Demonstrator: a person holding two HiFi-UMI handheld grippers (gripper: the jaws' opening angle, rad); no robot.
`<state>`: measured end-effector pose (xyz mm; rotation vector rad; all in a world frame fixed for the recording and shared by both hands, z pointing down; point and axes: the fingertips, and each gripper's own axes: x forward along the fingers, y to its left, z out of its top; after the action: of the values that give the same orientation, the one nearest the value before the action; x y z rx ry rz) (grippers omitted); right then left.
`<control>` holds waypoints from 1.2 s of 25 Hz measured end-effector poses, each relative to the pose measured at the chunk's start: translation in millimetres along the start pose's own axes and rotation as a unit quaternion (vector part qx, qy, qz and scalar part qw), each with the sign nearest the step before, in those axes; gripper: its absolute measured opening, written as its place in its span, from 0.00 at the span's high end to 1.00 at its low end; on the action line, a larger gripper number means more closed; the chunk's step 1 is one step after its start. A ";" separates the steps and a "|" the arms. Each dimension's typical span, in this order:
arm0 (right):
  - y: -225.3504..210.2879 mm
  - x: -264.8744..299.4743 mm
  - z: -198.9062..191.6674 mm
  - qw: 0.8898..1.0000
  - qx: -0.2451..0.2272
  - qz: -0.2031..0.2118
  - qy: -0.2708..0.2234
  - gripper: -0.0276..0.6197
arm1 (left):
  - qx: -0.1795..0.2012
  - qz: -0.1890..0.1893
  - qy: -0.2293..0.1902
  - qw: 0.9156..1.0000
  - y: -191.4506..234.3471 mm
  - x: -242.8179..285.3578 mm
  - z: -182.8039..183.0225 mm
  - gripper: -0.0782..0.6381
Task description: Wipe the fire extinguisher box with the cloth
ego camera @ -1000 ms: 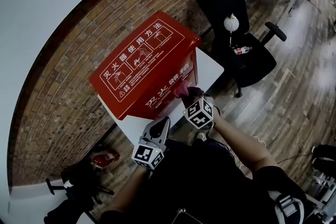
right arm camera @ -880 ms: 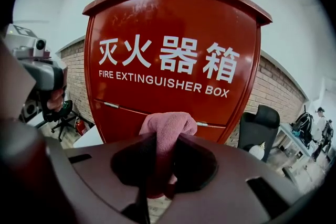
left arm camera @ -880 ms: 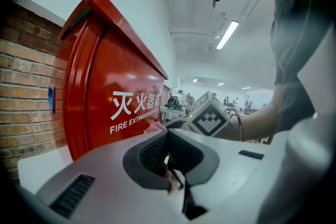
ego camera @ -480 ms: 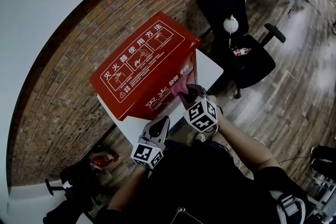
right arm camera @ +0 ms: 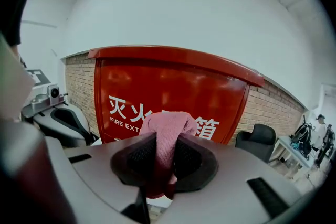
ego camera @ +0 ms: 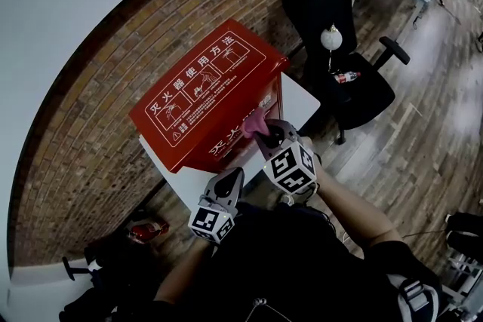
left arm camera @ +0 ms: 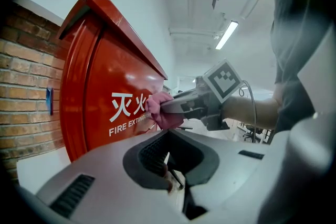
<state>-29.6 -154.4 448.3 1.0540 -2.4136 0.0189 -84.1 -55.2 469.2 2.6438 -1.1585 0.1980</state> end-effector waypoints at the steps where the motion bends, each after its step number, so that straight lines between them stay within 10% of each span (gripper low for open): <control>1: -0.6 -2.2 4.2 1.000 -0.002 -0.001 -0.002 0.83 | 0.000 0.001 -0.001 1.000 0.2 -0.4 -0.4 0.86; 30: 3.4 -37.1 76.6 0.997 -0.053 -0.008 -0.059 0.83 | -0.011 0.022 0.002 1.000 9.3 -7.4 -8.6 0.86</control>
<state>-44.4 -142.5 365.3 1.0536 -2.4799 -0.1794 -96.2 -53.7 477.4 2.5998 -1.2100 0.1973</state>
